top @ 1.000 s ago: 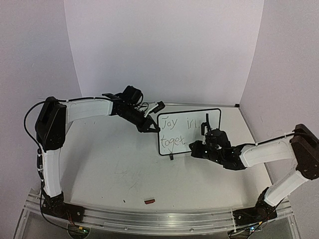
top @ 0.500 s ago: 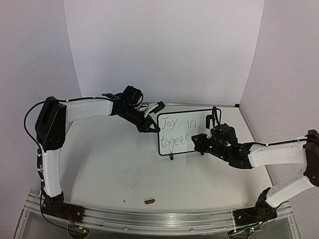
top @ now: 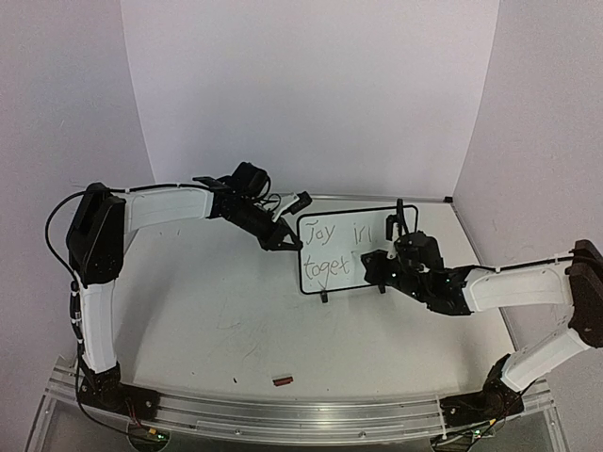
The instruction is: Write a sentence on the whiteboard
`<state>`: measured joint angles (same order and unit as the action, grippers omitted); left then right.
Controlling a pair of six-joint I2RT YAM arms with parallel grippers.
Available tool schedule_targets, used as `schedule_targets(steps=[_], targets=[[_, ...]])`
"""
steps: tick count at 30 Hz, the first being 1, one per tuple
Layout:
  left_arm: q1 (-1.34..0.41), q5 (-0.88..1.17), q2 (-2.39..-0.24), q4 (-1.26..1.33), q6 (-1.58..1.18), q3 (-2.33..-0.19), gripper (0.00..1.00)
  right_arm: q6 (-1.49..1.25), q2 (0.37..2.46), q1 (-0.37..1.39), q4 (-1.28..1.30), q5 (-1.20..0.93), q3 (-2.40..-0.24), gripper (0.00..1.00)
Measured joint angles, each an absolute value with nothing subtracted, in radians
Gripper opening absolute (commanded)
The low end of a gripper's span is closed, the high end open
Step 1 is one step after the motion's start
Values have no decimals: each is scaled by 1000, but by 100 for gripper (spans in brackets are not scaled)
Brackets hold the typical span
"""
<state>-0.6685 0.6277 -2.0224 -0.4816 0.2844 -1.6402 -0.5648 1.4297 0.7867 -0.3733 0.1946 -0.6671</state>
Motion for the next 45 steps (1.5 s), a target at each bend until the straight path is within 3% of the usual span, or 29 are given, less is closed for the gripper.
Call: schedule_targets(steps=[45], targets=[[-669,627,-2020,-482,284,-1640,0,-589,1491,784,-342,168,-653,0]])
